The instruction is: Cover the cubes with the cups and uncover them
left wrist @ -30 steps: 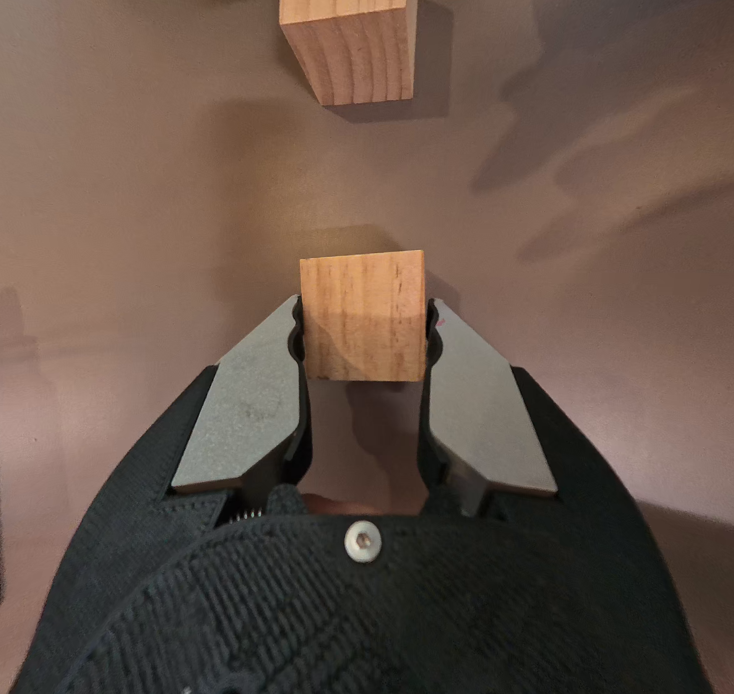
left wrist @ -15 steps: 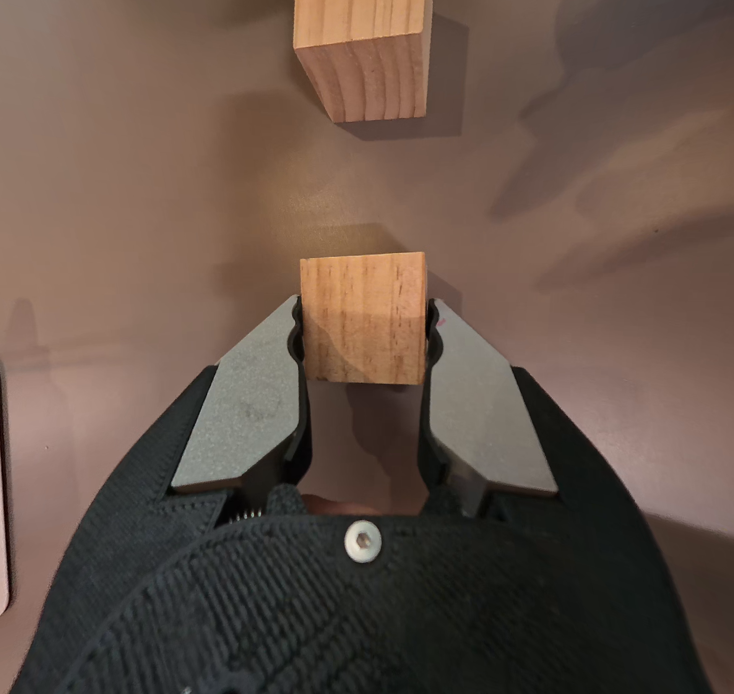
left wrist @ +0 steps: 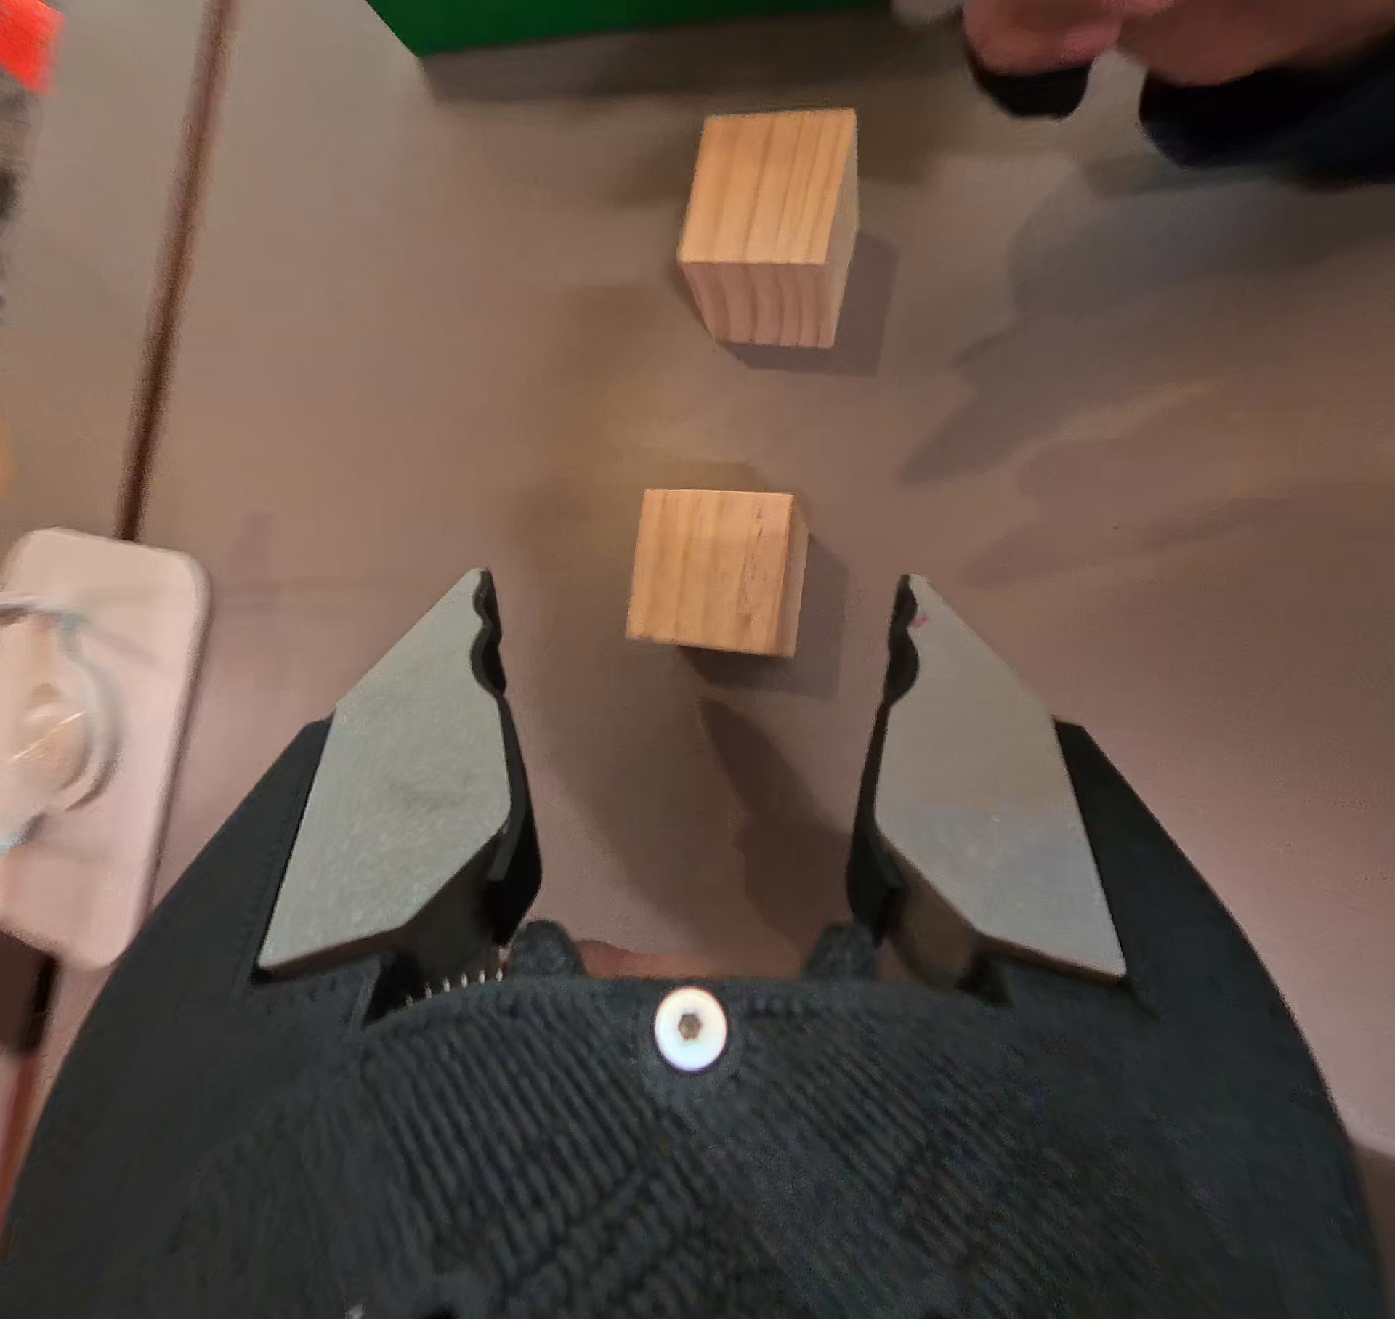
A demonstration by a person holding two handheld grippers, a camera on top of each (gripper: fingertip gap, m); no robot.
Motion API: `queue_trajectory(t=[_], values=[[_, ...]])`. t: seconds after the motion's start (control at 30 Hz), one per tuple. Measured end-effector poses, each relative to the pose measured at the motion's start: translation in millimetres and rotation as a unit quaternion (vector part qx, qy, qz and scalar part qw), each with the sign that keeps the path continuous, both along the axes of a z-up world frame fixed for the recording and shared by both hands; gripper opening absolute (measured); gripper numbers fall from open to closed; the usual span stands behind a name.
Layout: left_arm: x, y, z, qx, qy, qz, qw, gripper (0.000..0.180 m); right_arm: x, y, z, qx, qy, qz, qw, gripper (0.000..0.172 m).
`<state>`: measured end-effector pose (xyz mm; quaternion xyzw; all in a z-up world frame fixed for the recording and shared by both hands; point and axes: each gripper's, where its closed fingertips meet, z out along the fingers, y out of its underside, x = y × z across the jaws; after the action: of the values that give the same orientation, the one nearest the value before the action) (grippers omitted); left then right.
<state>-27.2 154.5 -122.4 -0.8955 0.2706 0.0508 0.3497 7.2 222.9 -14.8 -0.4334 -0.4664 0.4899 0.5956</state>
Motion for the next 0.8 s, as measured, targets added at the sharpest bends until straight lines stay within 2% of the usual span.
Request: queue_trajectory(t=[0.07, 0.13, 0.2, 0.27, 0.4, 0.47, 0.53, 0.6, 0.7, 0.8], values=[[-11.2, -24.9, 37.2, 0.043, 0.023, 0.038, 0.998, 0.101, -0.1, -2.2, 0.0, 0.001, 0.000, 0.003, 1.000, 0.034], [-39.6, -60.0, 74.0, 0.079, 0.025, 0.113, 0.990, 0.092, -0.4, -5.1, 0.0, 0.006, -0.001, 0.005, 1.000, 0.034], [-65.5, -106.9, 93.2, 0.066, -0.015, 0.169, 0.983, 0.094, -0.3, -8.8, 0.4, 0.011, 0.000, 0.009, 1.000, 0.034], [-103.8, -155.8, 96.9, 0.038, -0.014, 0.220, 0.975, 0.093, -0.7, -13.4, 0.2, 0.014, -0.001, 0.015, 1.000, 0.034], [-163.2, -247.1, 62.4, -0.085, 0.018, 0.257, 0.962, 0.085, -2.4, -22.0, -2.4, 0.021, -0.005, 0.025, 0.999, 0.034], [-177.7, -277.0, 44.7, -0.142, 0.021, 0.268, 0.953, 0.068, -3.1, -25.7, -4.6, 0.023, -0.007, 0.028, 0.999, 0.034], [-183.7, -287.6, 32.4, -0.168, 0.031, 0.254, 0.952, 0.063, -3.8, -29.9, -6.5, 0.030, -0.009, 0.030, 0.999, 0.034], [-192.9, -293.3, 19.7, -0.197, 0.059, 0.243, 0.948, 0.065, -5.0, -32.8, -9.4, 0.041, -0.012, 0.029, 0.999, 0.034], [-196.2, -293.0, -1.2, -0.238, 0.050, 0.217, 0.945, 0.069, -8.8, -33.4, -15.3, 0.046, -0.024, 0.029, 0.998, 0.034], [-208.4, -287.8, -21.9, -0.253, 0.053, 0.210, 0.943, 0.062, -10.4, -32.4, -17.2, 0.042, -0.027, 0.028, 0.998, 0.035]])
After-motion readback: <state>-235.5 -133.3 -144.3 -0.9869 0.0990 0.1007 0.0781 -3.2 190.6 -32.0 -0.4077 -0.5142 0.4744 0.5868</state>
